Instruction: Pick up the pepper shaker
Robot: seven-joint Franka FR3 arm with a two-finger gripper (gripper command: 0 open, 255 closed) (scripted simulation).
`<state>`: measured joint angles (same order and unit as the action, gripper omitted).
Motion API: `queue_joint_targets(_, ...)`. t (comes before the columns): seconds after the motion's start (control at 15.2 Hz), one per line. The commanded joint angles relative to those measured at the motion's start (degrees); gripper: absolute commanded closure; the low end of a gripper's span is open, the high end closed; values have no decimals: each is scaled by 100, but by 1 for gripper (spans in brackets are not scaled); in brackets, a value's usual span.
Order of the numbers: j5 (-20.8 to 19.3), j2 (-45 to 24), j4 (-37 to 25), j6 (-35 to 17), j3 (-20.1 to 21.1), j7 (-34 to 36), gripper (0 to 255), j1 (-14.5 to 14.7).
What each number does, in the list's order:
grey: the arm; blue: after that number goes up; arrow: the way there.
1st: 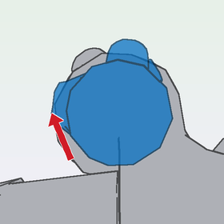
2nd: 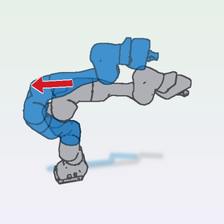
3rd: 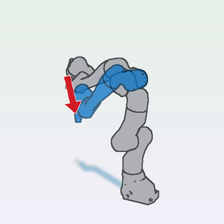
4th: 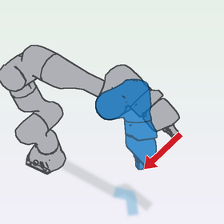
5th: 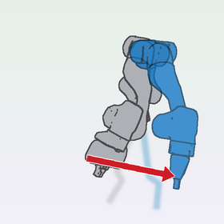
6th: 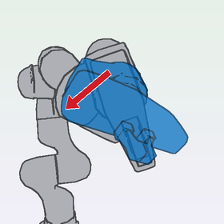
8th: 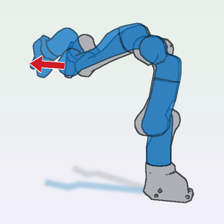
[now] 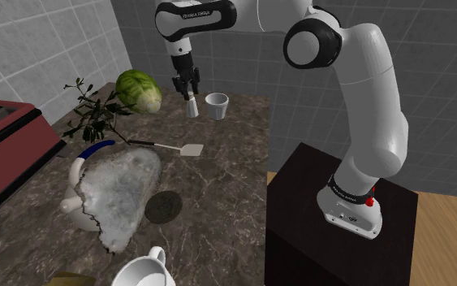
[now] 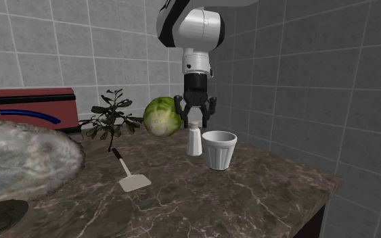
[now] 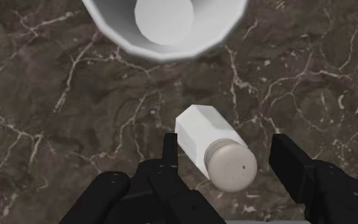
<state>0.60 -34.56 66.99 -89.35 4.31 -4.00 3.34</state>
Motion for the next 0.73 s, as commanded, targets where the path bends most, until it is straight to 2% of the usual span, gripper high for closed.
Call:
queue_joint_targets(0.0, -1, -10, -3, -9, -1, -1, 255, 0)
queue_joint_targets(0.53, 0, 5, 28, -25, -1, -2, 255, -2)
queue_joint_targets(0.66, 0, 1, -133, 132, 1, 3, 255, 1)
